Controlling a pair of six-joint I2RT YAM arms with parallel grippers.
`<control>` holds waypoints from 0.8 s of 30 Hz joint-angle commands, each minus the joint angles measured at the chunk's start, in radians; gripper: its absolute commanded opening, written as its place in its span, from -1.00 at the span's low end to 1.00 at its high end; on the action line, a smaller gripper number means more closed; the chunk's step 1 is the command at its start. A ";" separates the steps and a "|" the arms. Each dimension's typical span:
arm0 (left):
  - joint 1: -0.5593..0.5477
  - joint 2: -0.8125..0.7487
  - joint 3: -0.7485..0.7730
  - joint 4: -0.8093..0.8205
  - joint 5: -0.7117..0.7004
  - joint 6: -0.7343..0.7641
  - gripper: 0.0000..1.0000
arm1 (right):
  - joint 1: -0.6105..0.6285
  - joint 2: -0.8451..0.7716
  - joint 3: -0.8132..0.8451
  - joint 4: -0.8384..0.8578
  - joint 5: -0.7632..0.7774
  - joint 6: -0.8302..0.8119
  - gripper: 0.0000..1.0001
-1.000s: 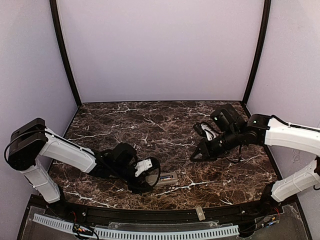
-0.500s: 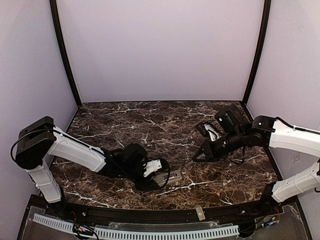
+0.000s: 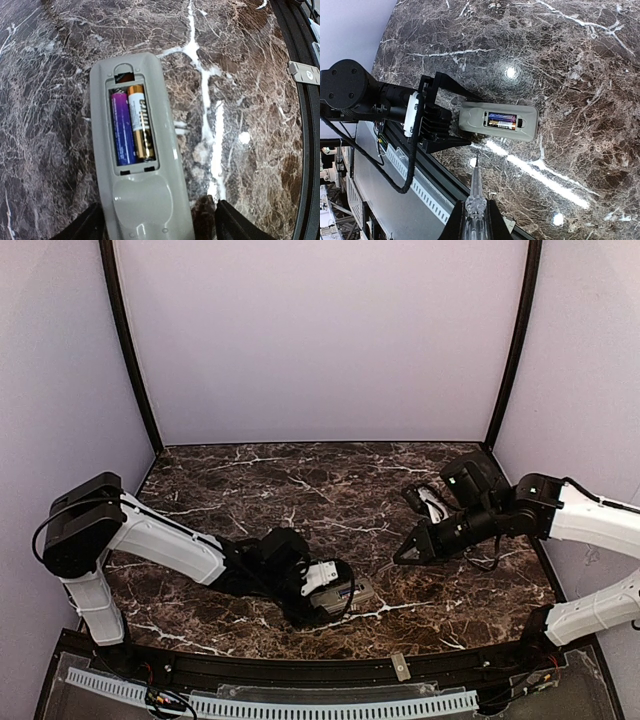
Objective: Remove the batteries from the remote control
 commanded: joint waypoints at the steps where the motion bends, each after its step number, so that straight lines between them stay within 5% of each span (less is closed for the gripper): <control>1: -0.006 -0.057 -0.085 0.089 -0.024 -0.021 0.57 | -0.001 0.009 -0.001 0.004 0.017 0.002 -1.00; 9: -0.005 -0.094 -0.225 0.301 -0.050 -0.086 0.56 | -0.001 0.041 0.013 0.009 0.009 0.001 -1.00; 24: -0.005 -0.013 -0.223 0.386 -0.045 -0.117 0.39 | -0.001 0.053 0.025 0.010 0.005 0.008 -1.00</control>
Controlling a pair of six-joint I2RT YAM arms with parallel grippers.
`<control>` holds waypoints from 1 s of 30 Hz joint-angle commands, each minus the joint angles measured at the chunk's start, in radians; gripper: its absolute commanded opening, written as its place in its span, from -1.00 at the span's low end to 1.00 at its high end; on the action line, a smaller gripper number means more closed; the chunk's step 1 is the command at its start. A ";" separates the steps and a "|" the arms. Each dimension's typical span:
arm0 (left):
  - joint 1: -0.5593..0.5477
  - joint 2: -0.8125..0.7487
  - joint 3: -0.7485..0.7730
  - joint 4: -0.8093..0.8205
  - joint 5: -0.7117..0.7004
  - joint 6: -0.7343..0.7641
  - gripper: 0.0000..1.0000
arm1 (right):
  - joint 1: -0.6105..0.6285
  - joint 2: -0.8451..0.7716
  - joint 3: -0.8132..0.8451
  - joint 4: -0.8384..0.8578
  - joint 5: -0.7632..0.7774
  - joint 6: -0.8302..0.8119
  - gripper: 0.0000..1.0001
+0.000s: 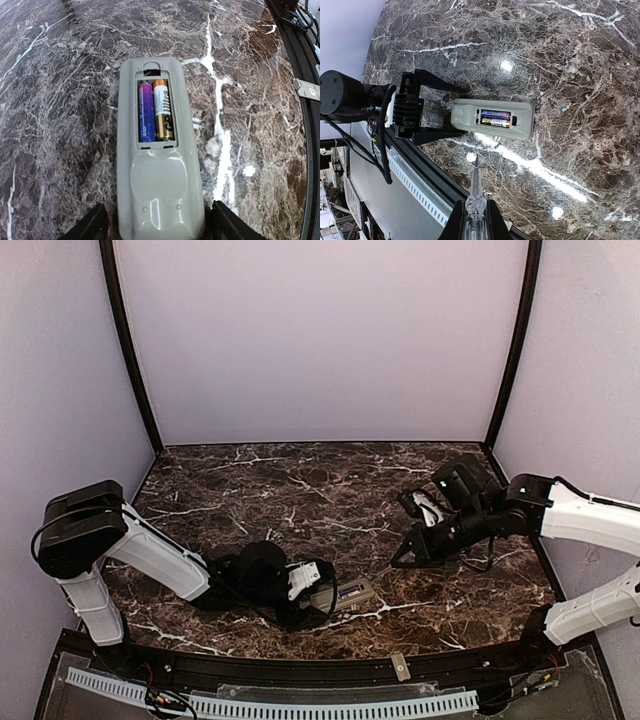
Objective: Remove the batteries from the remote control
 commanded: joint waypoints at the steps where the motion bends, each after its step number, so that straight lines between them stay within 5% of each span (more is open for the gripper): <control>1: -0.004 0.033 0.003 0.011 0.001 -0.008 0.39 | -0.001 0.006 0.025 0.010 0.003 0.007 -1.00; 8: -0.004 0.056 0.029 -0.011 -0.001 0.003 0.22 | -0.001 0.006 0.021 0.011 0.005 0.004 -1.00; 22: -0.005 0.020 0.073 -0.101 -0.025 0.025 -0.88 | 0.000 -0.007 0.013 0.009 0.013 0.003 -1.00; 30: -0.008 -0.070 0.115 -0.195 -0.086 0.063 -0.99 | -0.001 -0.013 0.025 0.009 0.035 -0.008 -1.00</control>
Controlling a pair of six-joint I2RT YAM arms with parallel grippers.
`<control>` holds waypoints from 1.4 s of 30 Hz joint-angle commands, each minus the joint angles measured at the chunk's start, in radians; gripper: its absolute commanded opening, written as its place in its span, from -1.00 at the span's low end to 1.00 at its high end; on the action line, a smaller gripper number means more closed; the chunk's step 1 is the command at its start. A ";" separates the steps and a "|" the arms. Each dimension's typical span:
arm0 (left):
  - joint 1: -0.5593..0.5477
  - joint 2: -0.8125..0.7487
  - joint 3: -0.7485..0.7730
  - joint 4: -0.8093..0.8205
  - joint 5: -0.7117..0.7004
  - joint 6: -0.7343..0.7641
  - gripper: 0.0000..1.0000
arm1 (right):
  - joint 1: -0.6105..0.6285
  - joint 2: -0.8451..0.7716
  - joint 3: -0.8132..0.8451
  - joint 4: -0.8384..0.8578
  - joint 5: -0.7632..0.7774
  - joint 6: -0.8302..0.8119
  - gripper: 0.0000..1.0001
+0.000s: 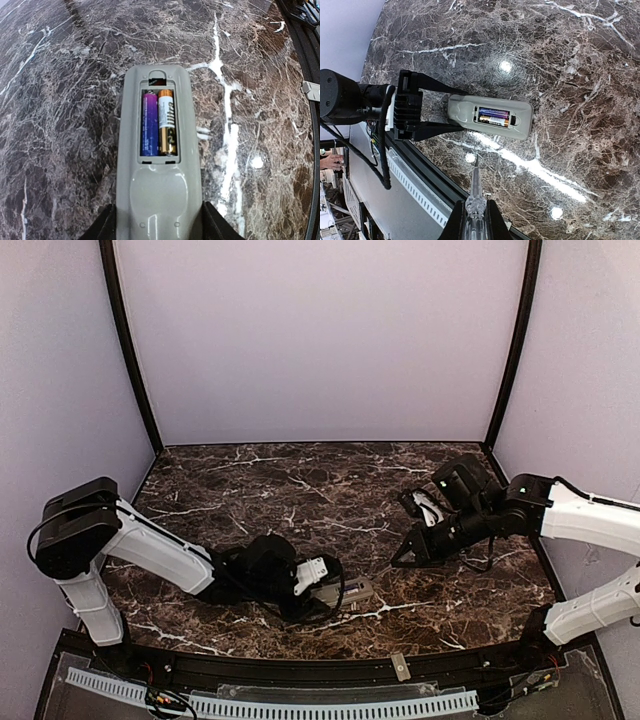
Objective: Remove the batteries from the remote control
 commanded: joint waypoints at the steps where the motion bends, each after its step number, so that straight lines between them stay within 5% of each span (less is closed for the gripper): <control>1: -0.006 -0.095 0.035 -0.091 -0.066 0.029 -0.99 | -0.001 -0.017 0.026 0.010 0.037 -0.007 -1.00; 9: -0.005 -0.201 0.074 -0.156 -0.220 0.022 -0.99 | -0.001 -0.048 0.054 0.009 0.101 -0.020 -1.00; 14: -0.003 -0.282 0.039 -0.106 -0.638 -0.094 -0.99 | -0.001 -0.058 0.064 0.016 0.126 -0.025 -1.00; 18: -0.003 -0.307 0.023 -0.136 -0.699 -0.032 -0.99 | -0.002 -0.064 0.061 0.024 0.135 -0.026 -1.00; 35: -0.005 -0.336 0.180 -0.364 -0.324 -0.064 -0.99 | -0.005 -0.086 0.081 0.048 0.155 -0.076 -1.00; 42: -0.007 -0.347 0.309 -0.604 -0.481 -0.082 -0.99 | -0.008 -0.106 0.077 0.114 0.134 -0.126 -1.00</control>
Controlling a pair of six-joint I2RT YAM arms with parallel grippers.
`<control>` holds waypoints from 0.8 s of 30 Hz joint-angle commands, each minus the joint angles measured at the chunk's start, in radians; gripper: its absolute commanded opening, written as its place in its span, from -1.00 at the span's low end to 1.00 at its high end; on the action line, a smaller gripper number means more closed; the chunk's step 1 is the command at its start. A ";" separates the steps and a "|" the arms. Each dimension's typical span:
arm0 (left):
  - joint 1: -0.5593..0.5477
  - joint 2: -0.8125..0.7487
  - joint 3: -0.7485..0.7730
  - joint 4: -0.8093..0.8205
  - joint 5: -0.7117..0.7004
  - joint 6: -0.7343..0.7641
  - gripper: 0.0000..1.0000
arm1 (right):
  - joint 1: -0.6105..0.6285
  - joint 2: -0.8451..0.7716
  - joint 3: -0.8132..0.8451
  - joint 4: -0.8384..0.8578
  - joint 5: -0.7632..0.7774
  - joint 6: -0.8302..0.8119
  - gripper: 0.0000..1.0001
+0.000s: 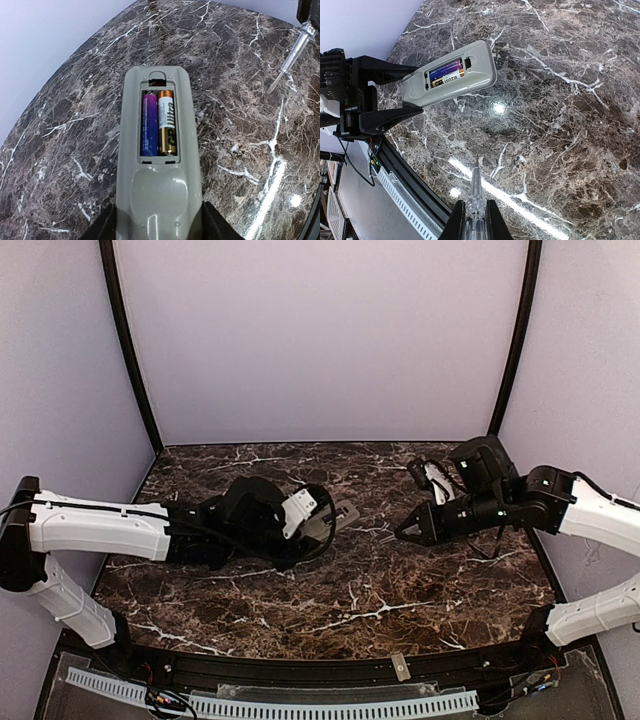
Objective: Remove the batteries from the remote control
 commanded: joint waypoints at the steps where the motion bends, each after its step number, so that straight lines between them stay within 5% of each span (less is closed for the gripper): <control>1: -0.004 -0.055 0.087 -0.183 -0.107 -0.005 -0.99 | -0.007 -0.033 0.022 0.090 0.002 -0.047 -1.00; 8: -0.004 -0.072 0.157 -0.300 -0.019 0.147 -0.99 | -0.037 -0.023 0.053 0.138 -0.060 -0.077 -1.00; 14: -0.005 -0.128 0.029 -0.153 -0.018 0.228 -0.99 | -0.037 -0.017 0.062 0.199 -0.107 -0.077 -1.00; 24: -0.009 -0.114 0.016 -0.135 -0.084 0.297 -0.99 | -0.029 0.046 0.118 0.181 -0.097 -0.058 -1.00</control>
